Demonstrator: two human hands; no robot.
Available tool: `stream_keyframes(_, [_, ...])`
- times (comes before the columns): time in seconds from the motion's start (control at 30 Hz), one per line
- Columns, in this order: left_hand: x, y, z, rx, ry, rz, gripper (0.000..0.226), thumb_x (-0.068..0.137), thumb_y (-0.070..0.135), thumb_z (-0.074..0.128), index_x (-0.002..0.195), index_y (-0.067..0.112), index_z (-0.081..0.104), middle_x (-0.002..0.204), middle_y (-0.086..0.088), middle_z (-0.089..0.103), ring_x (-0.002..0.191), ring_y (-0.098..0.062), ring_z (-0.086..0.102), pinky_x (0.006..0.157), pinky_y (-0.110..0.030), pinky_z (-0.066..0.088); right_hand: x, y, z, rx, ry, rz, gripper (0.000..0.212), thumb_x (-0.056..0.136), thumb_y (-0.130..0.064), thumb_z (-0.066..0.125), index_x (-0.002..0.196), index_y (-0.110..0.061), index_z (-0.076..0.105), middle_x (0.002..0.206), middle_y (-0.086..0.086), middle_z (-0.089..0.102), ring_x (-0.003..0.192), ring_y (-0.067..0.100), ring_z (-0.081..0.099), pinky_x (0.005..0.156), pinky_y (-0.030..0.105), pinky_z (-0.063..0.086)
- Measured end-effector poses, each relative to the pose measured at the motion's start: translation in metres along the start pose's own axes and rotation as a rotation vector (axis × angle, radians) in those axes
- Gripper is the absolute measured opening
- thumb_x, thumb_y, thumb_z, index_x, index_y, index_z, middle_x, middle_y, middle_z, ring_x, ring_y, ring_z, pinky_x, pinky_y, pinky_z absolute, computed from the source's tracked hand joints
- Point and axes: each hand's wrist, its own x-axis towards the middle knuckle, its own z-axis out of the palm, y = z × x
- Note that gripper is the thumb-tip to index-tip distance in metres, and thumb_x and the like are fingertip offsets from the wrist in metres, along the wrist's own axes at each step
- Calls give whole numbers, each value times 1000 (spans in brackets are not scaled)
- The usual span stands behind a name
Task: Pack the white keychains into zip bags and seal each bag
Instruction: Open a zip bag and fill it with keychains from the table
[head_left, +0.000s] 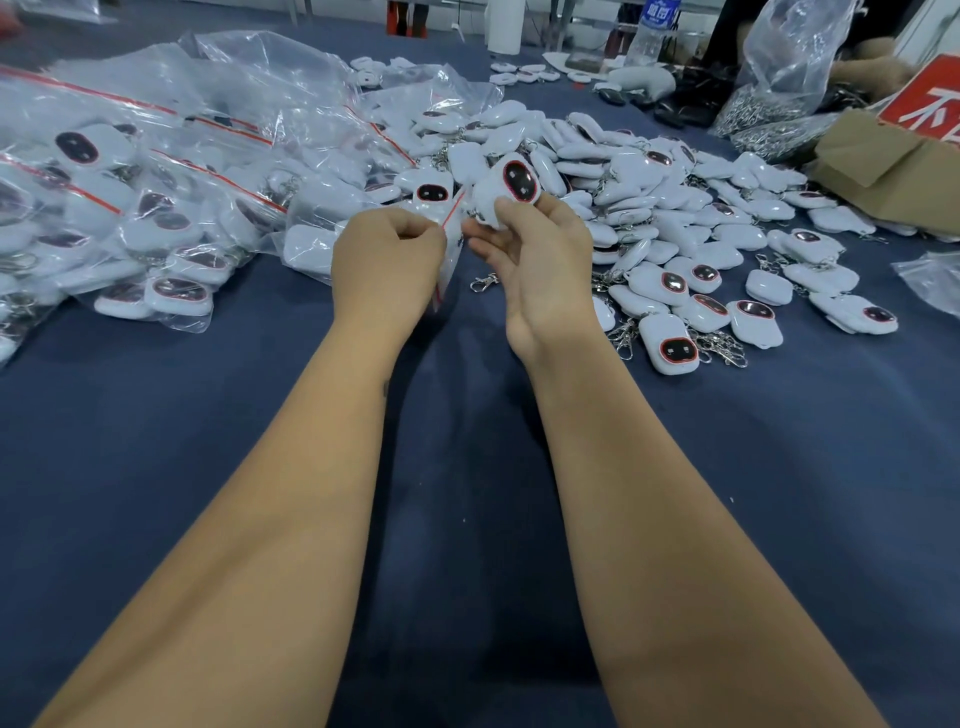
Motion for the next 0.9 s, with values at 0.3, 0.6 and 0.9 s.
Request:
stream_keyframes(0.3, [0,1,0,-92,-165,-26,31,73,6,56,92,18,78,67,-2,67,51,-12,50,63,-33,50,-3,5,3,-113,-74,-24,17,101,-3,46,116,-8,41,89,4,63,74,17,71,70,22,54])
stream_keyframes(0.6, [-2,8,-1,-246,-45,-68,21,78,11,60,62,22,68,59,0,56,57,-16,48,59,-31,46,1,8,-2,-206,2,-37,14,99,-7,46,108,-16,41,93,5,69,62,8,69,62,18,48])
stream_keyframes(0.9, [-1,10,-3,-341,-25,-48,28,81,13,60,57,26,67,57,5,53,58,-14,47,59,-29,45,0,12,-2,-458,38,-121,9,91,-18,65,93,-16,56,86,3,69,79,13,61,83,33,51])
